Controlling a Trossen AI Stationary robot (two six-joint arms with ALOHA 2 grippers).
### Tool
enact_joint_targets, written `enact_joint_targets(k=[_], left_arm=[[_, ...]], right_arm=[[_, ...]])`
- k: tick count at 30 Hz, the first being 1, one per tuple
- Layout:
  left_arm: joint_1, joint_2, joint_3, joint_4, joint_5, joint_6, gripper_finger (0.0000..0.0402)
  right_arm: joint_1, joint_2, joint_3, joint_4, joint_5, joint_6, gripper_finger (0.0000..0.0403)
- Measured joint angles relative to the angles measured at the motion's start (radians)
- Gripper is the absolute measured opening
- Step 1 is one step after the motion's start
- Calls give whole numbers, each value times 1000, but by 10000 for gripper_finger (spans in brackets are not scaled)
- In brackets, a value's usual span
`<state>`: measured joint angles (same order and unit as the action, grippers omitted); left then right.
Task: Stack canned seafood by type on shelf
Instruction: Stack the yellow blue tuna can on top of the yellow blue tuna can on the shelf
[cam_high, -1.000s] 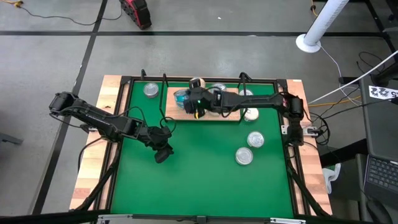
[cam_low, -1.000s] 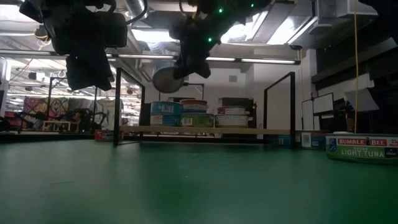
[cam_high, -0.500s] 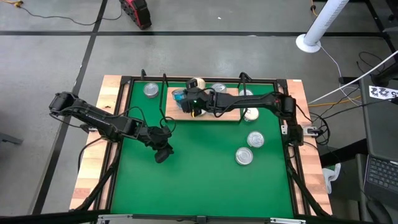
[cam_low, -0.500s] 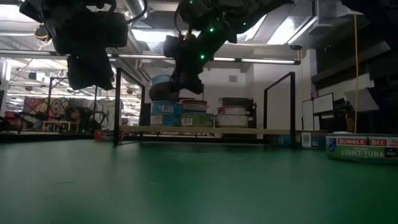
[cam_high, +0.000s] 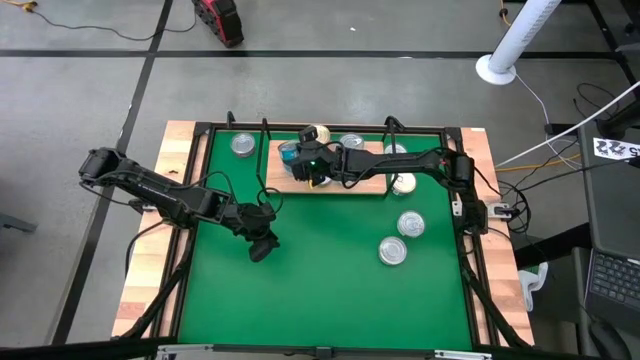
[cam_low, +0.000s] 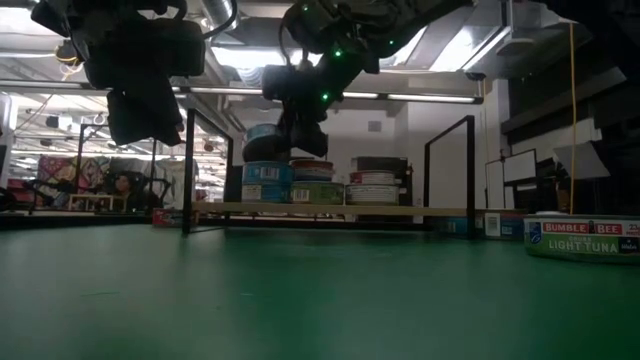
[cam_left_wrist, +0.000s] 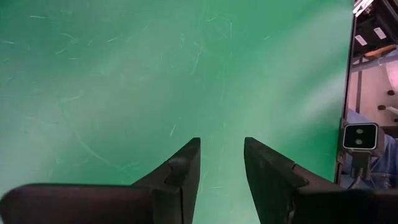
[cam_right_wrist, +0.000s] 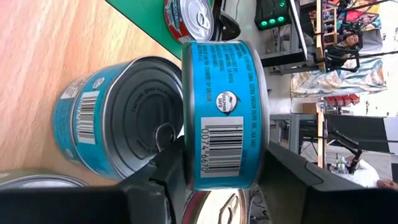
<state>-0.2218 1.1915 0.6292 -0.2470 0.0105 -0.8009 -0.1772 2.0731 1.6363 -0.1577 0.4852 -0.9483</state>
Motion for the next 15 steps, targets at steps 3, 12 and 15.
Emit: enact_joint_targets(k=[3, 12, 15], left_arm=[[0, 0, 0, 0, 0, 0, 118], [0, 0, 0, 0, 0, -1, 118], [0, 0, 0, 0, 0, -1, 118]], right_arm=[[0, 0, 0, -22, 5, 0, 180], [0, 2, -1, -34, 1, 0, 233], [0, 2, -1, -33, 1, 0, 248]])
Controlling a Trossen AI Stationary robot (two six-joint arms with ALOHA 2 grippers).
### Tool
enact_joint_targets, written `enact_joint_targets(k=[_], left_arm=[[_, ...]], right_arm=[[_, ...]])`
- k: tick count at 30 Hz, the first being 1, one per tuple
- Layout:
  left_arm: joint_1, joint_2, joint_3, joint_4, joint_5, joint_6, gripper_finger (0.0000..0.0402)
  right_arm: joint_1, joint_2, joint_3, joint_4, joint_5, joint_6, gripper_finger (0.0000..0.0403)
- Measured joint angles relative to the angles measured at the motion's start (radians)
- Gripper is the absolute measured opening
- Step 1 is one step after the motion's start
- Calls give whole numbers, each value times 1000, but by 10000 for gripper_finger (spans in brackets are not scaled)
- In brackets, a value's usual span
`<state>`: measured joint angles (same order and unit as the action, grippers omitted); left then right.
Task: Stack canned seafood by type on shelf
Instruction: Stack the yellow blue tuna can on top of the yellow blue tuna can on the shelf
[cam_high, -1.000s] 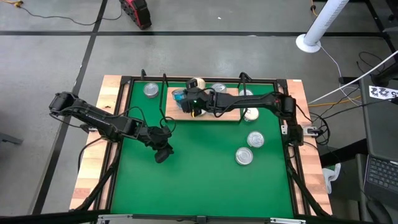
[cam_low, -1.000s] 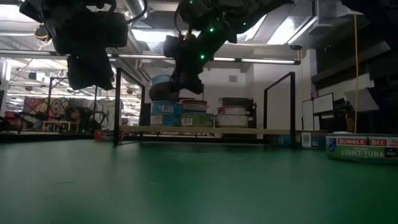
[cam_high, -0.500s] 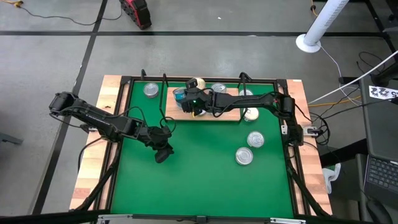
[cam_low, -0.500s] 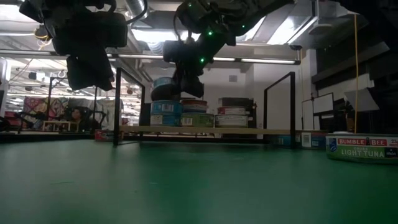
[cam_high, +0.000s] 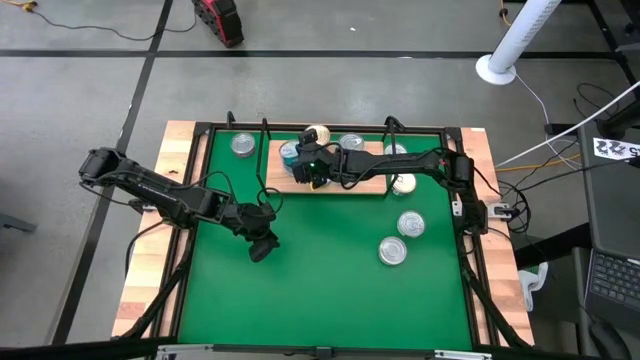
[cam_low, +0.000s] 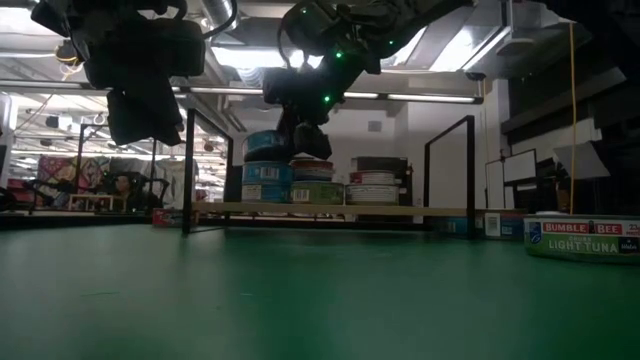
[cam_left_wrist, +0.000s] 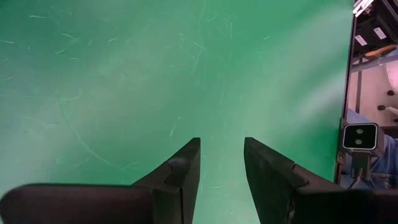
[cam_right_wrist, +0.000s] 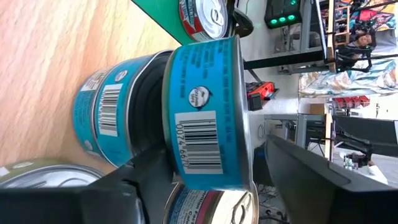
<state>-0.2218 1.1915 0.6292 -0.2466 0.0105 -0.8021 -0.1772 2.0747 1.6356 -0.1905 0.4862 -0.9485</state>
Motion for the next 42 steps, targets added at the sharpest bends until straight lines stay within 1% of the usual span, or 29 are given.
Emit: enact_joint_targets(k=[4, 8, 14, 18, 25, 32, 42], left_arm=[[0, 0, 0, 0, 0, -2, 118], [0, 0, 0, 0, 0, -3, 118], [0, 0, 0, 0, 0, -8, 118], [0, 0, 0, 0, 0, -8, 118], [0, 0, 0, 1, 0, -9, 118], [0, 0, 0, 1, 0, -9, 118], [0, 0, 0, 2, 0, -9, 118]], right_arm=[[1, 0, 0, -2, 11, 0, 257], [1, 0, 0, -19, -8, -3, 255], [1, 0, 0, -91, -8, -3, 253], [1, -2, 0, -100, -8, -3, 253], [1, -2, 57, -118, -9, -2, 253], [0, -2, 119, -240, -9, -25, 253], [0, -2, 128, -330, -9, -26, 253]])
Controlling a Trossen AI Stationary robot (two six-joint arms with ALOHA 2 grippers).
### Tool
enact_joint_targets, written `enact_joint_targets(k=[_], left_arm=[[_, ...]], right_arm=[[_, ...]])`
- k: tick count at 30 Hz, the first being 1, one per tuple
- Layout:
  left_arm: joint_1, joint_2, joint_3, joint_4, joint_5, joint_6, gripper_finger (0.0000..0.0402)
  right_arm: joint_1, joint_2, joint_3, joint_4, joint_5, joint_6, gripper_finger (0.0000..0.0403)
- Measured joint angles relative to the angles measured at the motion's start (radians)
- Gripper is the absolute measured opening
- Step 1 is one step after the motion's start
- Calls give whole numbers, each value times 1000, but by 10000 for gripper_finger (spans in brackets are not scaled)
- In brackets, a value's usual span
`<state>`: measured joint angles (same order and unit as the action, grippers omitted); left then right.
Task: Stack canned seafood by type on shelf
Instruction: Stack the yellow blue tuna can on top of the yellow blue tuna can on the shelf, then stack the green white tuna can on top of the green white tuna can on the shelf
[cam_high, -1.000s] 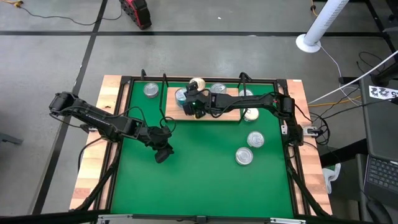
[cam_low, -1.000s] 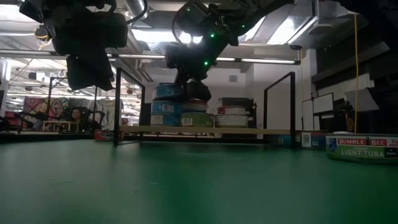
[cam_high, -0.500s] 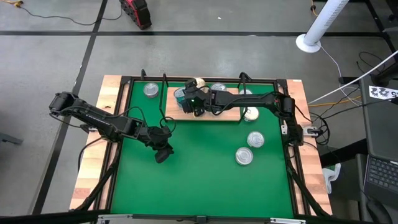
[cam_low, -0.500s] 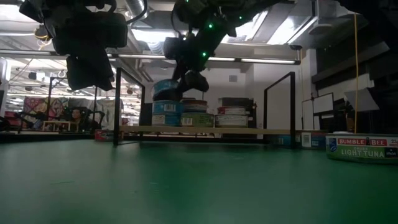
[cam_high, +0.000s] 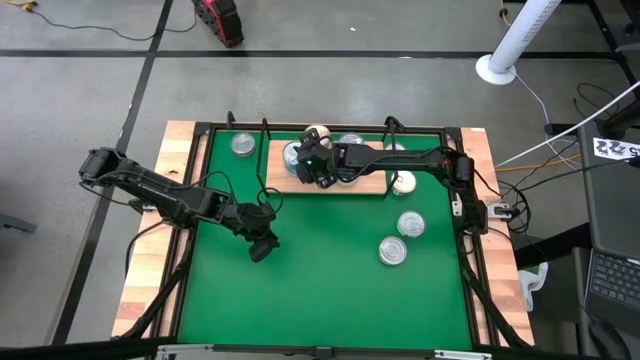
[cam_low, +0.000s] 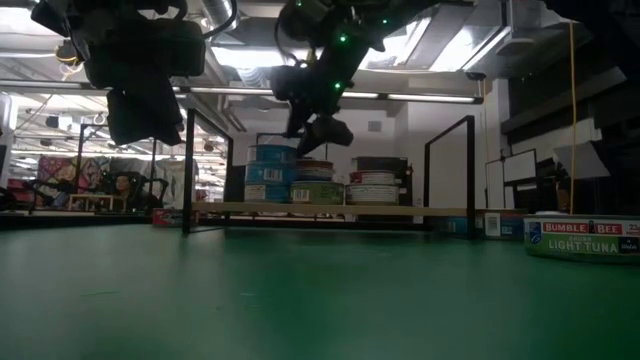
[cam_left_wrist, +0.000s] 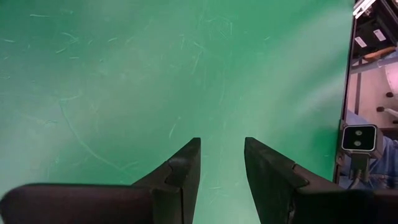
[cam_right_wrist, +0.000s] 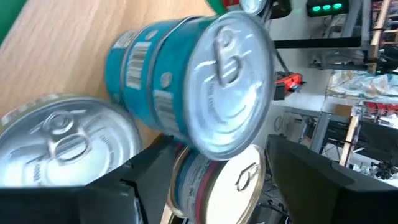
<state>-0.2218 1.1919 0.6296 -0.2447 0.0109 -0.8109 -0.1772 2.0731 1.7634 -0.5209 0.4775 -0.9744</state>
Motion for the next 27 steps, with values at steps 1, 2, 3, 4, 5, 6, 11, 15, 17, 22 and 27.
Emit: enact_joint_targets(k=[1, 2, 3, 4, 5, 6, 11, 15, 17, 22, 27], left_arm=[[0, 0, 0, 1, 0, 0, 118], [0, 0, 0, 2, 0, 0, 118], [0, 0, 0, 3, 0, 0, 118], [0, 0, 0, 5, 0, 0, 118], [0, 0, 0, 9, 0, 0, 118], [0, 0, 0, 18, 2, 0, 118], [-1, -24, 0, 95, 26, 34, 118], [0, -66, 1, 145, 26, 72, 118], [-1, -85, 1, 162, 26, 88, 118], [-3, -96, 2, 250, 18, 155, 118], [-7, -87, 2, 343, -7, 259, 118]], right_arm=[[0, 0, 0, -9, 0, 0, 253], [1, 0, 0, -16, 0, 0, 253], [1, 0, 0, -21, 0, 0, 253], [1, 0, 0, -29, 1, 0, 253], [6, 0, 0, -38, 6, 0, 253], [10, -2, 0, -47, 20, 3, 253], [41, -28, 0, -68, 151, 50, 253], [70, -79, 0, -125, 175, 92, 253], [88, -114, 0, -169, 176, 135, 253], [145, -209, 0, -336, 168, 310, 253], [228, -282, 0, -566, 70, 616, 253]])
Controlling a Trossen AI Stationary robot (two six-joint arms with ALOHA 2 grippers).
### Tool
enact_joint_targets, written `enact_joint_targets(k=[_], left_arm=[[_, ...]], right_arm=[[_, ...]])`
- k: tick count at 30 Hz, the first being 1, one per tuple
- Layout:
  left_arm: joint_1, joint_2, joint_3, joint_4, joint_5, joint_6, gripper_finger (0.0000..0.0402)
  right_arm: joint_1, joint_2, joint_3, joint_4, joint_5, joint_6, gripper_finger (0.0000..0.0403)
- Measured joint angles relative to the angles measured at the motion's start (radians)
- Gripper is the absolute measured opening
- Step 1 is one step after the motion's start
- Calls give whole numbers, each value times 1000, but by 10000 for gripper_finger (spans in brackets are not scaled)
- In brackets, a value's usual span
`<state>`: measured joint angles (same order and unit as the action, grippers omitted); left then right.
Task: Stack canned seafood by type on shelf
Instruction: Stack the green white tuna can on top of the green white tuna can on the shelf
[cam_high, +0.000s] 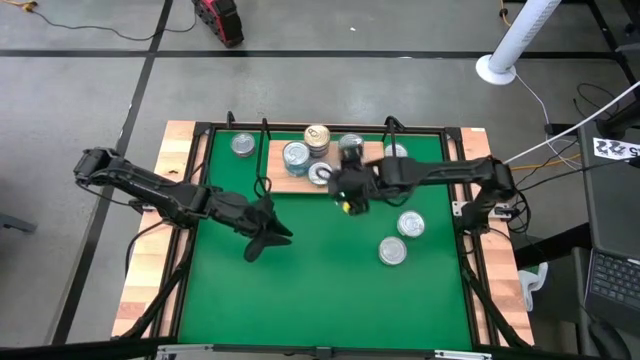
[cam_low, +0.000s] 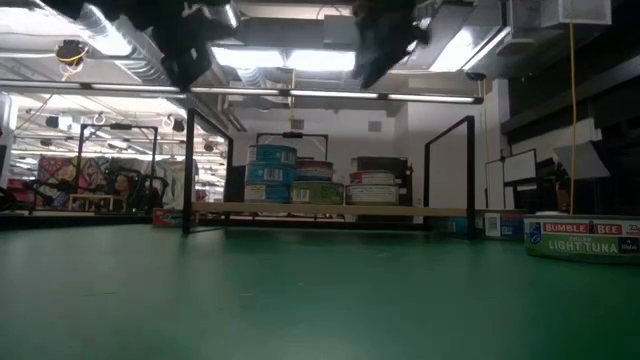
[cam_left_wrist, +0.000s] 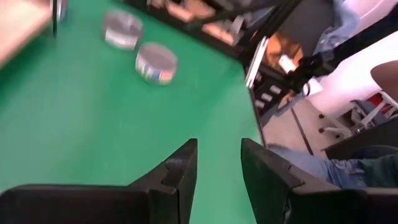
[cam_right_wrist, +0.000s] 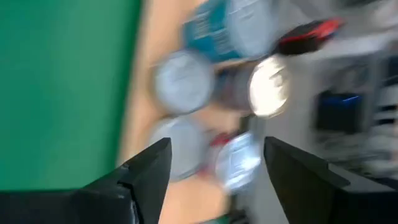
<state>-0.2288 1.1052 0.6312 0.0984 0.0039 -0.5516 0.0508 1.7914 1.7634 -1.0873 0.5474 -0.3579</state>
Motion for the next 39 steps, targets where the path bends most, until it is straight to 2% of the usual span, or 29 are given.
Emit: enact_joint_targets(k=[7, 10, 17, 24, 32, 39], left_arm=[[-9, 48, -1, 176, -41, 142, 118], [-18, 89, -1, 260, -42, 193, 118], [-22, 174, -2, 348, -44, 240, 118], [-22, 217, -2, 361, -46, 234, 118], [-22, 233, -2, 362, -46, 223, 118], [-22, 233, -2, 362, -46, 222, 118]], right_arm=[[137, -16, -5, -295, -318, 356, 253], [210, -18, -40, -346, -372, 477, 253], [390, -16, -150, -352, -415, 643, 253], [506, -16, -284, -259, -453, 805, 253], [562, -16, -460, -101, -451, 852, 253], [557, -16, -544, -108, -394, 904, 253]])
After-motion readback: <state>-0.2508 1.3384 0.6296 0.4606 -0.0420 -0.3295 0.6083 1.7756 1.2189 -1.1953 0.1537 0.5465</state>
